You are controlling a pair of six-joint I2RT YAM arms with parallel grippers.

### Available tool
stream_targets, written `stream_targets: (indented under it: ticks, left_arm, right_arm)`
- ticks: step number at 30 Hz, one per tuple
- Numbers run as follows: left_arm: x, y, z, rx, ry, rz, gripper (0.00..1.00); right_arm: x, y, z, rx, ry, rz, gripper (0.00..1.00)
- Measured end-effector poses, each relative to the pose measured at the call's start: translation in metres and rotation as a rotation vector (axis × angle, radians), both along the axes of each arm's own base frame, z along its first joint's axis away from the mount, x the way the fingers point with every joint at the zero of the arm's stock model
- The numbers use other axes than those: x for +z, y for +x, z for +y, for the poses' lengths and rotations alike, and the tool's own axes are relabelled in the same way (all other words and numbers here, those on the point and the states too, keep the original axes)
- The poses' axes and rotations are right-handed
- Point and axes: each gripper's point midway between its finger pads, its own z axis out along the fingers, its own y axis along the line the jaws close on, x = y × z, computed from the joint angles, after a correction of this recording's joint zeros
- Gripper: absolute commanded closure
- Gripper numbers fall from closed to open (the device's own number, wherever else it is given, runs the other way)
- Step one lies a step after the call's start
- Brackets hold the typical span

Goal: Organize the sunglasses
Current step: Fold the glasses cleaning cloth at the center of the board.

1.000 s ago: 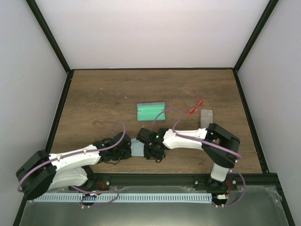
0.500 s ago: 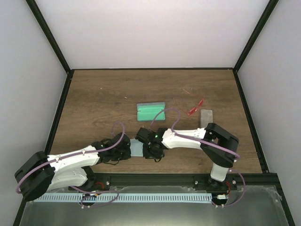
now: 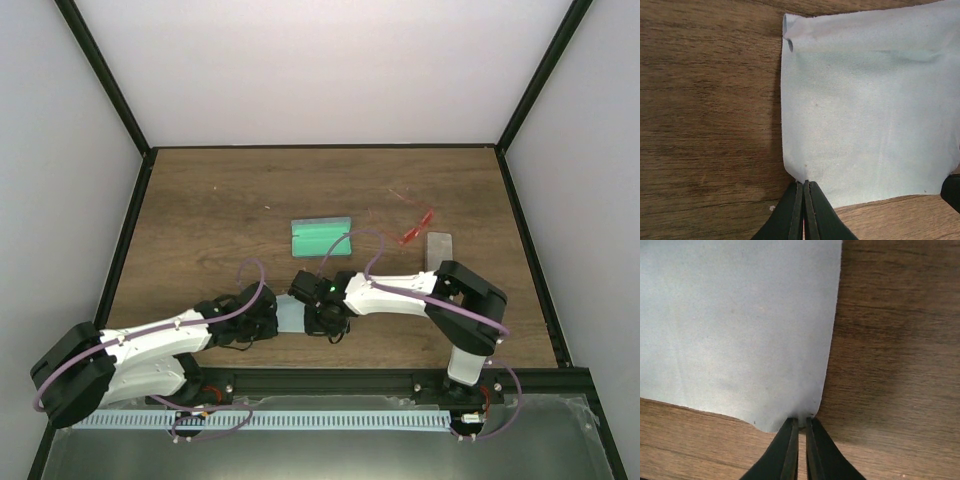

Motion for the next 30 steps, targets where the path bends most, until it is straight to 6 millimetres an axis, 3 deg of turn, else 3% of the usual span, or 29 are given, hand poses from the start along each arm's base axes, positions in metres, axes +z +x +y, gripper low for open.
stream_targets:
  ticks: [4, 16, 26, 27, 30]
  left_arm:
    - [0.000, 0.000, 0.000, 0.000, 0.000, 0.000, 0.96]
    - [0.001, -0.004, 0.004, -0.001, 0.011, 0.009, 0.96]
    - [0.011, -0.007, 0.009, -0.003, 0.042, 0.031, 0.96]
    - [0.012, -0.007, 0.009, -0.003, 0.041, 0.031, 0.96]
    - [0.011, -0.008, 0.010, -0.003, 0.048, 0.036, 0.96]
  right_arm:
    - [-0.001, 0.000, 0.000, -0.001, -0.003, -0.002, 0.99]
    - [0.002, 0.003, -0.004, -0.001, -0.028, -0.015, 0.99]
    - [0.029, 0.012, 0.008, 0.001, 0.021, -0.061, 0.99]
    - [0.030, 0.013, 0.008, 0.001, 0.025, -0.064, 0.99]
    - [0.031, 0.012, 0.008, 0.000, 0.024, -0.062, 0.78]
